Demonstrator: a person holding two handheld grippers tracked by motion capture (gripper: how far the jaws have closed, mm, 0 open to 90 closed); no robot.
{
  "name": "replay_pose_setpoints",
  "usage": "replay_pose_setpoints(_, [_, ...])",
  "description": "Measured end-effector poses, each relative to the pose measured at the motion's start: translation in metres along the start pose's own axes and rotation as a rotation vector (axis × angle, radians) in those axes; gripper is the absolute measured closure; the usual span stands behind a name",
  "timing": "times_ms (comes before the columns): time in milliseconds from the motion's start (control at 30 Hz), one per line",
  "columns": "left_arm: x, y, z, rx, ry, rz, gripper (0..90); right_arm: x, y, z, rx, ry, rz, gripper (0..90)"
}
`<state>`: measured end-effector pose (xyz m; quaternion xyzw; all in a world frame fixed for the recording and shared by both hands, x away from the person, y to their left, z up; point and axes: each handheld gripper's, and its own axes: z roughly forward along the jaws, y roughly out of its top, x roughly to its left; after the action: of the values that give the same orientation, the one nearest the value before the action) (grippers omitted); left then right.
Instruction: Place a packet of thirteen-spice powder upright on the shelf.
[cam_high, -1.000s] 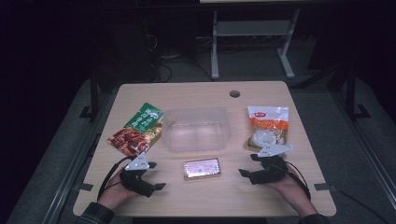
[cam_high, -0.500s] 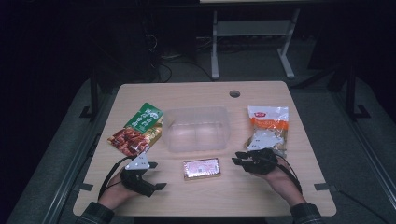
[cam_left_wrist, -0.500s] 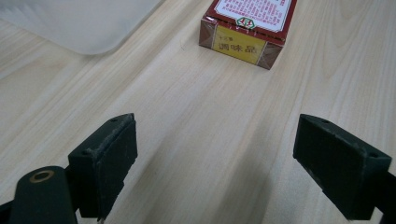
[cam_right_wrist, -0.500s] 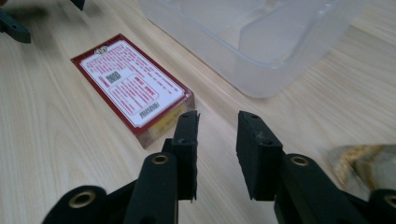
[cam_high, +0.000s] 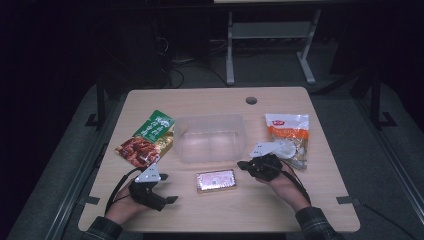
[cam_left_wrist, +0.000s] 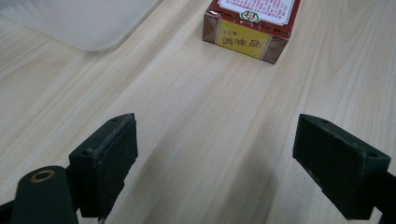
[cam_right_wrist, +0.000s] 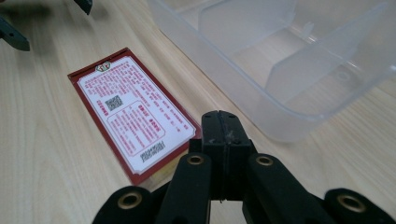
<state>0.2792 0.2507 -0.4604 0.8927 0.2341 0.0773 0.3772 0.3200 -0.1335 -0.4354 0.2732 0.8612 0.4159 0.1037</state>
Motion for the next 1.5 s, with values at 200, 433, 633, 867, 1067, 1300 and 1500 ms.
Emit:
replay_pose_setpoints(200, [0.0, 0.0, 0.0, -0.001, 0.0, 0.003, 13.6, 0.0, 0.008, 0.016, 0.008, 0.02, -0.001, 89.8])
replay_pose_setpoints(433, [0.0, 0.0, 0.0, -0.001, -0.002, 0.001, 13.6, 0.0, 0.014, 0.033, 0.031, 0.029, -0.019, 89.8])
replay_pose_setpoints(633, [0.001, 0.0, 0.0, 0.008, -0.006, 0.011, 13.6, 0.0, 0.015, 0.049, 0.066, 0.028, -0.032, 89.8])
replay_pose_setpoints(867, [0.001, 0.0, 0.0, 0.003, -0.006, 0.002, 13.6, 0.0, 0.012, 0.051, 0.093, 0.046, -0.041, 89.8])
replay_pose_setpoints(1067, [0.0, 0.001, 0.001, 0.003, -0.009, 0.013, 13.6, 0.002, 0.009, 0.049, 0.111, 0.069, -0.046, 89.8])
replay_pose_setpoints(1300, [0.0, 0.001, 0.001, -0.004, -0.011, 0.006, 13.6, 0.007, 0.006, 0.047, 0.144, 0.113, -0.087, 89.9])
replay_pose_setpoints(1500, [0.0, 0.001, 0.0, -0.003, -0.01, 0.007, 13.6, 0.011, 0.003, 0.036, 0.138, 0.098, -0.076, 88.3])
